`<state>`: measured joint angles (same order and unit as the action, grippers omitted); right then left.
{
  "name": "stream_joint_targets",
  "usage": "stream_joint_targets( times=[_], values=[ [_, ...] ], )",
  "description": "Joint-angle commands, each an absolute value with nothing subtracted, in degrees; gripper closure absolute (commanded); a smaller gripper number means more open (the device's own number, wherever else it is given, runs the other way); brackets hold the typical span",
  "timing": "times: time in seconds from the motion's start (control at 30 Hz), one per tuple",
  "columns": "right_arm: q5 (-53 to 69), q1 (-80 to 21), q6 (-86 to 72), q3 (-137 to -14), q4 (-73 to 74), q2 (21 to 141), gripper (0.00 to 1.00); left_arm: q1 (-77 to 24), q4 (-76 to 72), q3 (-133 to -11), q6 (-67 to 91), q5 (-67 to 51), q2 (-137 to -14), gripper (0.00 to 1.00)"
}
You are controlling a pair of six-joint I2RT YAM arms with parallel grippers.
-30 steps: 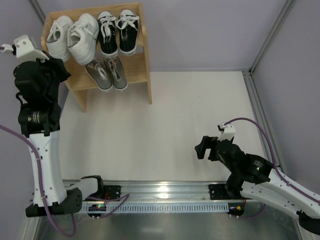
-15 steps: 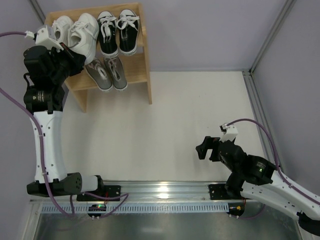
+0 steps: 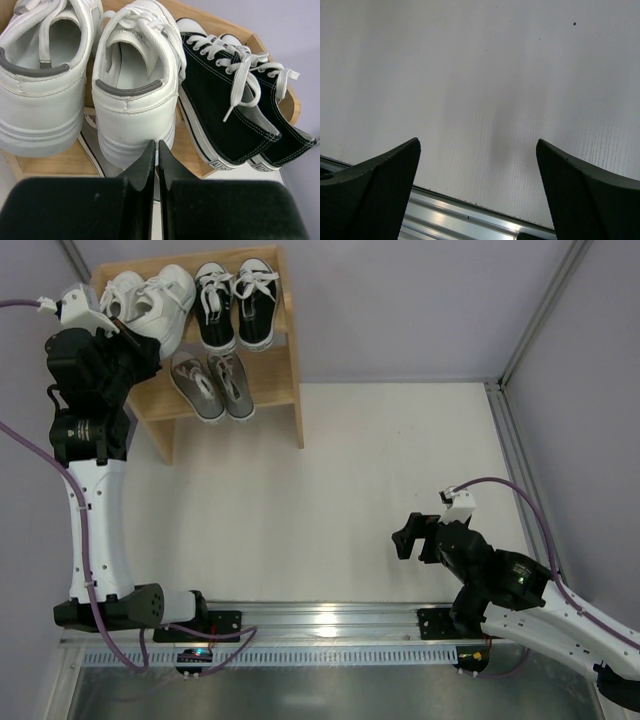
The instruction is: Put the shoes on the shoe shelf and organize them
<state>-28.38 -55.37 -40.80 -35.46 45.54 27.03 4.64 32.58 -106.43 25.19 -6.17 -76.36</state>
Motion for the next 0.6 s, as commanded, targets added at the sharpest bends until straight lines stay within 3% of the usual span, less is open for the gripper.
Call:
stream_joint_targets(
  times=[0.0,0.57],
  values=[
    [-29.62,-55.46,-41.04,-37.44,44.82,27.51,0.02,4.92,25.05,-106.35,24.7,-2.81,-77.43,1.0],
    [-30.06,-55.55,-41.66,-38.14,45.97,27.95,0.02,4.66,19.6,-107.66,26.9,-6.77,-80.78,1.0]
  ],
)
